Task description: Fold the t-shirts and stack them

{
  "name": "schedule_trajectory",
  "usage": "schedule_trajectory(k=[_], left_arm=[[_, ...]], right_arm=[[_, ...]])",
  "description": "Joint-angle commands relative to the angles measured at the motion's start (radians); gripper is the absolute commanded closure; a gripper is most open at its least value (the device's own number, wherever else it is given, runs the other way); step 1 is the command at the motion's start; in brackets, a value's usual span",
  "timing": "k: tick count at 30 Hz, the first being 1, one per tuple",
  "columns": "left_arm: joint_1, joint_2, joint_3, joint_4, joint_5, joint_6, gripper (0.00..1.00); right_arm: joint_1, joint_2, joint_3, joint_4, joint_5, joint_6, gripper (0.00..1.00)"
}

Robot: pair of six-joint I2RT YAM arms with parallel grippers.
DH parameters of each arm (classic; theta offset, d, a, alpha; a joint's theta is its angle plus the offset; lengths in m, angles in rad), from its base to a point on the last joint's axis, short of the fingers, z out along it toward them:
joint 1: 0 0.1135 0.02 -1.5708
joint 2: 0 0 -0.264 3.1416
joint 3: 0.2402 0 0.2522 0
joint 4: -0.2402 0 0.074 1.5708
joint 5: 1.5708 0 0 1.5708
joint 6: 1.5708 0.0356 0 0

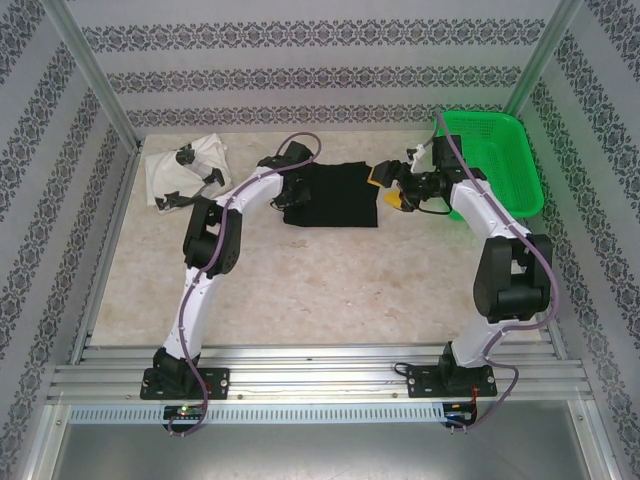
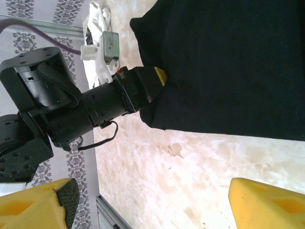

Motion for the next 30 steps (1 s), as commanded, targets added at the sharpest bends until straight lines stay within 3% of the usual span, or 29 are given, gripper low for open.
schedule_trajectory(k=[1, 2, 8, 20, 25, 26, 30], left_arm=[[0.000, 0.003, 0.049, -0.053, -0.068, 0.104, 0.96], [0.003, -0.011, 0.059, -0.048, -0.085, 0.121, 1.00], [0.025, -0.086, 0.090, -0.019, -0.127, 0.228, 1.00], [0.128, -0.132, 0.265, -0.166, -0.214, 0.437, 1.00], [0.205, -0.186, 0.221, -0.155, -0.186, 0.453, 1.00], [0.217, -0.193, 0.218, -0.151, -0.182, 0.461, 1.00], [0.265, -0.187, 0.261, -0.174, -0.165, 0.477, 1.00]], right_arm=[[-0.011, -0.048, -0.023, -0.029, -0.024, -0.035, 0.18], [-0.013, -0.055, -0.032, -0.033, -0.021, -0.040, 0.18], [-0.026, -0.089, -0.091, -0.030, -0.012, -0.040, 0.18], [-0.029, -0.132, -0.173, 0.023, 0.025, 0.008, 0.18], [-0.022, -0.145, -0.209, 0.082, 0.019, 0.044, 0.11], [-0.017, -0.145, -0.213, 0.100, 0.013, 0.052, 0.02], [0.009, -0.142, -0.224, 0.183, -0.002, 0.088, 0.02]])
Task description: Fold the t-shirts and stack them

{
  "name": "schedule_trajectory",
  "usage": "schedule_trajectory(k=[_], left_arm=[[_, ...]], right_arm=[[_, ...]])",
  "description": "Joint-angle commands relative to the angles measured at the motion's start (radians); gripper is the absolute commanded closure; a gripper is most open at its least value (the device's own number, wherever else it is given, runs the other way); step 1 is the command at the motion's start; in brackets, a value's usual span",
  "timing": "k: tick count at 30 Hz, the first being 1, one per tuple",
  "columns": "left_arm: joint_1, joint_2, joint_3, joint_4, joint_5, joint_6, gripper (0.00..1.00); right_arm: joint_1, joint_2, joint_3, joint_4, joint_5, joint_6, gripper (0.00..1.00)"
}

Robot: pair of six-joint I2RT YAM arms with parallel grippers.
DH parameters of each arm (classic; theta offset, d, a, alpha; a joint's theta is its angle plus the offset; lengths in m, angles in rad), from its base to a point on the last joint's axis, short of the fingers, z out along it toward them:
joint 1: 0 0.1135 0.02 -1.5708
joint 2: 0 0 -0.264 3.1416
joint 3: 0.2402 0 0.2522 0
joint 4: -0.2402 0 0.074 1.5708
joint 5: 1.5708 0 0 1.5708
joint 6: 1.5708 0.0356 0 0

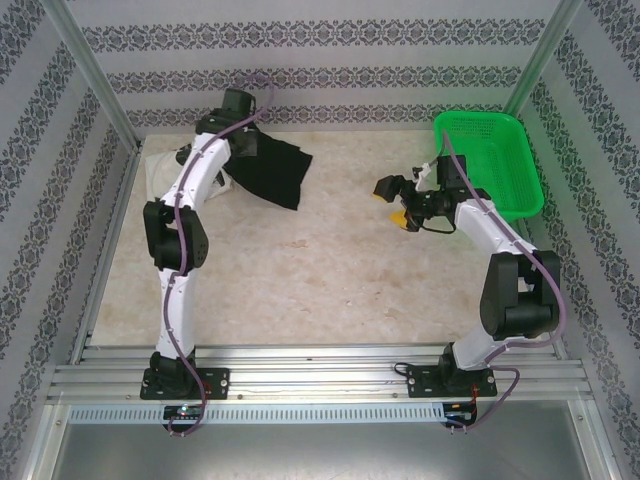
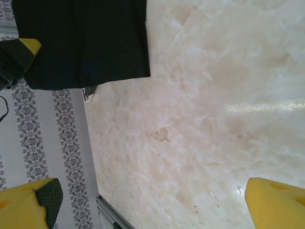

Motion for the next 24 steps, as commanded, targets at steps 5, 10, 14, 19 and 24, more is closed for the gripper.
schedule_trajectory(k=[5, 10, 14, 19, 24], left_arm=[[0.072, -0.030, 0.098, -0.057, 0.021, 0.057, 1.00], [0.115, -0.022, 0.152, -0.061, 0.059, 0.059, 1.00], [0.144, -0.020, 0.166, -0.061, 0.077, 0.043, 1.00], [0.186, -0.042, 0.162, -0.071, 0.084, 0.047, 1.00], [0.226, -0.065, 0.143, -0.076, 0.077, 0.041, 1.00]], right_arm=[[0.052, -0.034, -0.018, 0.163, -0.002, 0.064, 0.02], [0.076, -0.049, -0.011, 0.183, 0.008, 0.060, 0.02], [0.087, -0.047, -0.011, 0.182, 0.012, 0.062, 0.02], [0.095, -0.044, -0.014, 0.181, 0.024, 0.065, 0.02], [0.105, -0.032, -0.011, 0.189, 0.030, 0.071, 0.02]])
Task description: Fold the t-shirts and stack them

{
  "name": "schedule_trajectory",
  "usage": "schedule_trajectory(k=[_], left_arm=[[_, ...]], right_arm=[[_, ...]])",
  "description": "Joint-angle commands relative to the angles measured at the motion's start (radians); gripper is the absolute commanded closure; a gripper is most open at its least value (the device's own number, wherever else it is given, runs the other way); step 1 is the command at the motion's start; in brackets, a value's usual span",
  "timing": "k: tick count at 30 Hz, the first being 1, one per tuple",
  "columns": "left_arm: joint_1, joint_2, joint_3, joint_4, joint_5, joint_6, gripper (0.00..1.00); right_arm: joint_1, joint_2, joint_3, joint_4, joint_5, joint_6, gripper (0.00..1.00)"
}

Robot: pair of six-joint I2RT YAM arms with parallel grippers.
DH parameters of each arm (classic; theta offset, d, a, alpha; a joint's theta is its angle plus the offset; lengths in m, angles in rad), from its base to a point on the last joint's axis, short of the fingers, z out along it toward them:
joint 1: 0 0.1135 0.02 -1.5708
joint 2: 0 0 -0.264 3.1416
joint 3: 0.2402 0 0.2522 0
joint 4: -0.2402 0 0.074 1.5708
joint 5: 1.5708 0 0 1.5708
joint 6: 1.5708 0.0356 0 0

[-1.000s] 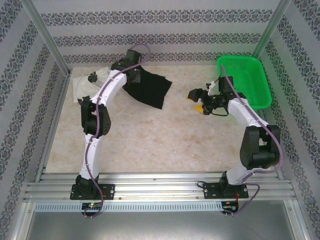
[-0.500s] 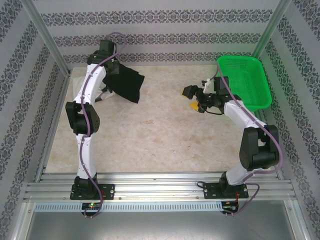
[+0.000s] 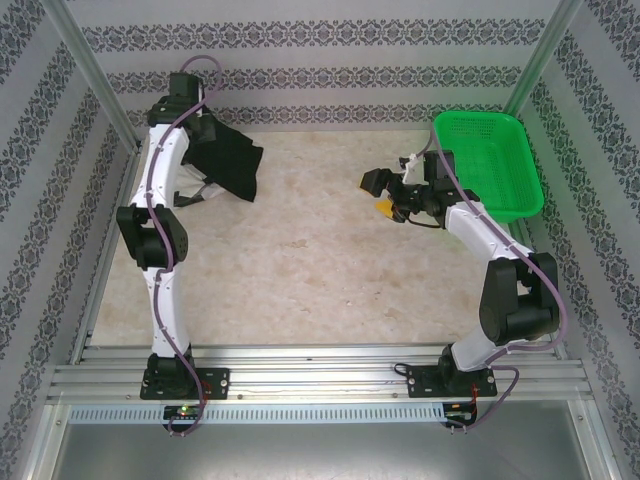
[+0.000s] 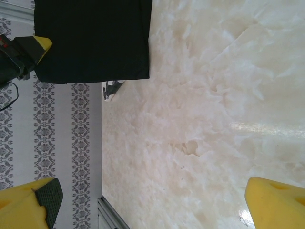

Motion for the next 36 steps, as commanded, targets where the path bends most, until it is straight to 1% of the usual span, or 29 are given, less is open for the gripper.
schedule_trajectory(k=[1, 14, 21, 30, 34, 36], left_arm=[[0.037, -0.065, 0.013, -0.011, -0.007, 0.001, 1.00], [0.161, -0.092, -0.072, 0.020, 0.027, -0.046, 1.00], [0.233, -0.105, -0.207, 0.082, 0.052, -0.086, 1.00], [0.323, -0.145, -0.434, 0.235, 0.093, -0.144, 1.00], [0.343, -0.142, -0.509, 0.301, 0.105, -0.141, 1.00], [0.351, -0.127, -0.526, 0.313, 0.093, -0.146, 1.00]], right_arm=[[0.015, -0.006, -0.004, 0.029, 0.014, 0.016, 0.02], [0.036, 0.011, 0.003, 0.036, 0.028, 0.031, 0.02], [0.053, 0.008, 0.018, 0.016, 0.044, 0.031, 0.02], [0.079, 0.013, 0.059, -0.039, 0.077, 0.016, 0.02], [0.096, 0.014, 0.064, -0.053, 0.090, 0.015, 0.02], [0.103, 0.016, 0.069, -0.068, 0.098, 0.009, 0.02]])
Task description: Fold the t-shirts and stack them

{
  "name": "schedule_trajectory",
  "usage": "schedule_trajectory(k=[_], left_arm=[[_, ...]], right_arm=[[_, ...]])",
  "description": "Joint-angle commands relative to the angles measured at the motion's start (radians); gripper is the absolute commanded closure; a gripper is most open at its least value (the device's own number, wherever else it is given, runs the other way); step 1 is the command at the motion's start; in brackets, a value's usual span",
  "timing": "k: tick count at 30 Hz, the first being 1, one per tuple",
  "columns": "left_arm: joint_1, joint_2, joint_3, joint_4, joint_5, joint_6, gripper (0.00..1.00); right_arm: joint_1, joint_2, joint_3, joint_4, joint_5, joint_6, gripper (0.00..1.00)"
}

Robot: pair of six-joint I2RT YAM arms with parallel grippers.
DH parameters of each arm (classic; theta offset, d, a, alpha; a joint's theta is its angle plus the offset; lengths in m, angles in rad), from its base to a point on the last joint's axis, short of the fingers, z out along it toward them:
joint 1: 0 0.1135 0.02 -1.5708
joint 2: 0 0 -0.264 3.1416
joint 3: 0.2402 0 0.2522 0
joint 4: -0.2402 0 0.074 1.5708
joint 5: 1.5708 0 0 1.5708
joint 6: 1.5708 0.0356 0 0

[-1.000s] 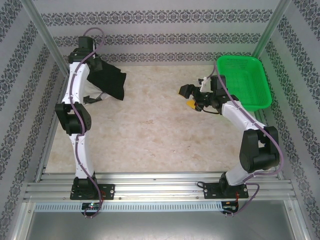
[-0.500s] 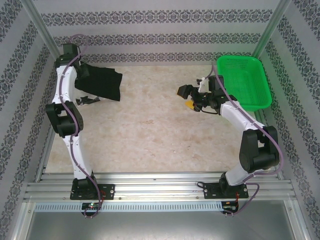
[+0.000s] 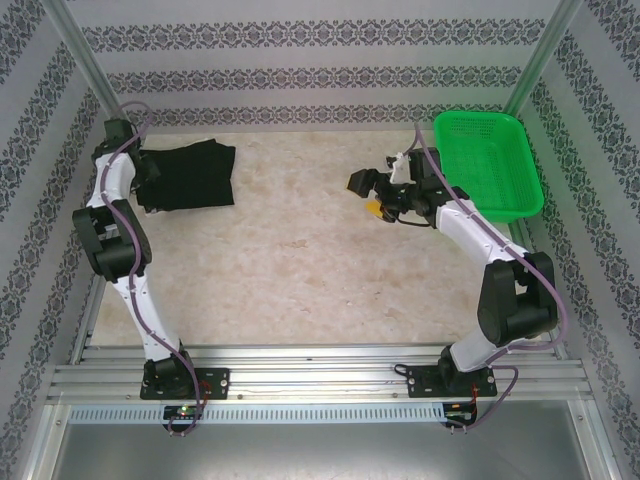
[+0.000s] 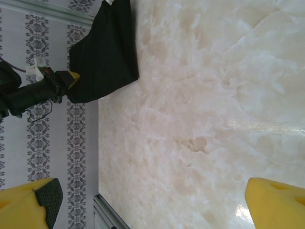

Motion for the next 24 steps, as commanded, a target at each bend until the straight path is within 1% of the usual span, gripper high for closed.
schedule_trajectory(k=[1, 2, 3, 5, 6, 7, 9, 10, 11, 12, 13, 16, 17, 19, 21, 24], left_arm=[[0.025, -0.023, -0.031, 0.091, -0.013, -0.030, 1.00], [0.032, -0.018, -0.041, 0.099, -0.011, -0.042, 0.99], [0.044, -0.014, -0.053, 0.113, -0.008, -0.055, 0.94], [0.064, -0.006, -0.060, 0.120, -0.016, -0.079, 0.77], [0.077, -0.002, -0.058, 0.122, -0.010, -0.090, 0.65], [0.089, 0.004, -0.050, 0.119, 0.000, -0.101, 0.58], [0.105, 0.000, -0.030, 0.109, 0.006, -0.109, 0.49], [0.109, -0.009, -0.020, 0.103, 0.007, -0.110, 0.36], [0.114, -0.022, -0.010, 0.099, 0.011, -0.109, 0.26], [0.115, -0.038, -0.008, 0.100, 0.010, -0.109, 0.23], [0.115, -0.056, -0.008, 0.101, 0.015, -0.112, 0.16], [0.114, -0.125, -0.010, 0.109, 0.066, -0.133, 0.10], [0.109, -0.155, -0.021, 0.118, 0.099, -0.136, 0.00], [0.083, -0.223, -0.050, 0.125, 0.115, -0.128, 0.00], [0.042, -0.311, -0.119, 0.161, 0.137, -0.103, 0.00], [-0.035, -0.501, -0.323, 0.261, 0.177, -0.077, 0.00]], right_arm=[[0.020, 0.013, 0.029, -0.043, 0.025, -0.016, 0.02], [0.022, 0.012, 0.030, -0.048, 0.028, -0.016, 0.02], [0.027, 0.010, 0.031, -0.052, 0.031, -0.016, 0.02], [0.033, 0.005, 0.039, -0.069, 0.036, -0.023, 0.02], [0.035, 0.001, 0.042, -0.078, 0.039, -0.026, 0.02], [0.037, -0.003, 0.045, -0.085, 0.040, -0.028, 0.02], [0.038, -0.012, 0.049, -0.100, 0.043, -0.035, 0.02], [0.038, -0.020, 0.048, -0.106, 0.044, -0.037, 0.02], [0.039, -0.028, 0.046, -0.115, 0.046, -0.041, 0.02], [0.038, -0.036, 0.043, -0.122, 0.050, -0.046, 0.02], [0.037, -0.045, 0.039, -0.129, 0.055, -0.051, 0.02], [0.026, -0.076, 0.028, -0.149, 0.066, -0.065, 0.02], [0.020, -0.091, 0.024, -0.161, 0.074, -0.077, 0.02], [0.002, -0.133, 0.012, -0.194, 0.116, -0.112, 0.02], [-0.024, -0.192, -0.004, -0.235, 0.178, -0.166, 0.02], [-0.074, -0.308, -0.054, -0.322, 0.364, -0.273, 0.02]])
